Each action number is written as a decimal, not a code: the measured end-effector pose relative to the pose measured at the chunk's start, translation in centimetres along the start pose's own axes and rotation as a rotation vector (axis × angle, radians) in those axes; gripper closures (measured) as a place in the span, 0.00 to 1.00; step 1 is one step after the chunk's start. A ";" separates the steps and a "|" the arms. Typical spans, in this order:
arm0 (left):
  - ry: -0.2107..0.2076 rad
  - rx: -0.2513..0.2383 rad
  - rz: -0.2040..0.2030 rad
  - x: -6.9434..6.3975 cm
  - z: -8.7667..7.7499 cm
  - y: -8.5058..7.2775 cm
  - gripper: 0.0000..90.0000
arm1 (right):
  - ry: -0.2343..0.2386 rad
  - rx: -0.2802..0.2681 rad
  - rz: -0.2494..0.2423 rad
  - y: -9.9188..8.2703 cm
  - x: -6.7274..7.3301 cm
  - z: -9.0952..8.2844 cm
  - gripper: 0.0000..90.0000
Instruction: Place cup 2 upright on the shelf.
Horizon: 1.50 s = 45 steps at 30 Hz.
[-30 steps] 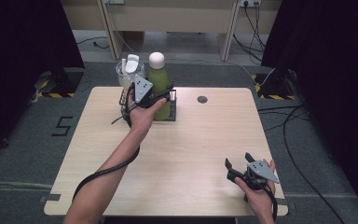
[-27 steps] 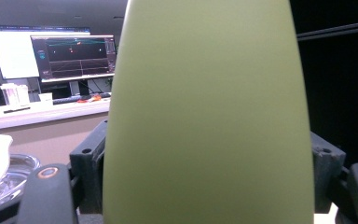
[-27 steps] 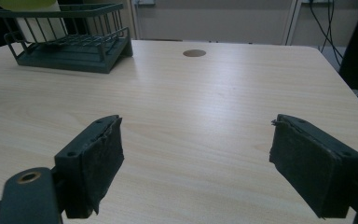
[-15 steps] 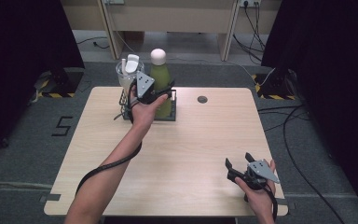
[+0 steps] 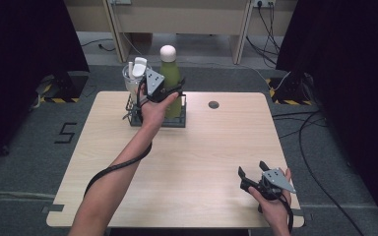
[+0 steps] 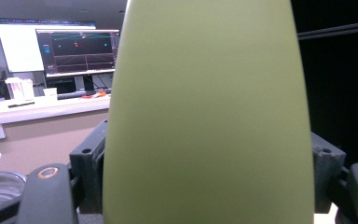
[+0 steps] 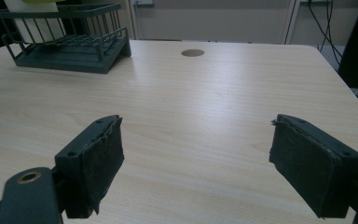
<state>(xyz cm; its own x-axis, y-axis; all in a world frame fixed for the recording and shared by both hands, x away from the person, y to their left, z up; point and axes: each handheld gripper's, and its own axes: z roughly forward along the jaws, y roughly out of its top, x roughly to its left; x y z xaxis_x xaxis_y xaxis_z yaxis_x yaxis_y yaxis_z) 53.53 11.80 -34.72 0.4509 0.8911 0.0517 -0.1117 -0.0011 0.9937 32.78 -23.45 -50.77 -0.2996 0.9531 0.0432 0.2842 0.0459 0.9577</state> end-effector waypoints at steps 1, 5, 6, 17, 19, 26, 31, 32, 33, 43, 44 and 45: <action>0.001 0.002 -0.002 0.0 0.1 0.0 0.26 | 0.000 -0.001 -0.005 0.0 0.0 0.0 0.19; 0.004 0.007 -0.003 0.3 0.7 0.0 0.26 | -0.001 0.002 0.000 0.0 -0.1 0.0 0.19; 0.005 0.007 -0.003 0.3 0.8 0.0 0.26 | -0.001 0.002 -0.001 0.0 -0.1 0.0 0.19; 0.017 0.017 -0.005 0.9 2.2 0.0 0.26 | -0.001 0.003 -0.001 -0.1 -0.1 0.0 0.19; 0.019 0.020 -0.003 1.1 2.4 0.1 0.26 | -0.001 0.003 0.002 -0.1 -0.1 0.0 0.19; 0.021 0.018 -0.008 1.3 3.4 0.1 0.26 | 0.000 0.004 0.002 -0.1 -0.2 0.1 0.19; 0.025 0.021 -0.016 1.3 3.9 0.0 0.26 | -0.003 0.005 0.005 -0.2 -0.3 0.1 0.19; 0.027 0.023 -0.016 1.4 4.0 -0.1 0.26 | -0.003 0.005 0.005 -0.2 -0.3 0.1 0.19; 0.030 0.024 -0.017 1.4 4.1 -0.1 0.26 | -0.003 0.006 0.006 -0.2 -0.3 0.1 0.19; 0.041 0.042 -0.021 1.8 5.4 -0.6 0.26 | -0.003 0.006 0.002 -0.2 -0.4 0.1 0.19; 0.043 0.043 -0.018 1.7 5.5 -0.6 0.26 | -0.003 0.005 0.003 -0.2 -0.4 0.1 0.19; 0.042 0.046 -0.010 1.8 5.6 -0.7 0.26 | -0.005 0.006 0.003 -0.2 -0.4 0.1 0.19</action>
<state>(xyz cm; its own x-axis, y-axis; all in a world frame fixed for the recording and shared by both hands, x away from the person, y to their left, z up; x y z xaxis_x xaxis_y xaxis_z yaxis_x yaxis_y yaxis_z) 59.34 10.83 -34.72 0.4140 0.9095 0.0380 -0.0661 -0.0116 0.9977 32.90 -23.85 -51.02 -0.2941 0.9547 0.0447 0.2909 0.0448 0.9557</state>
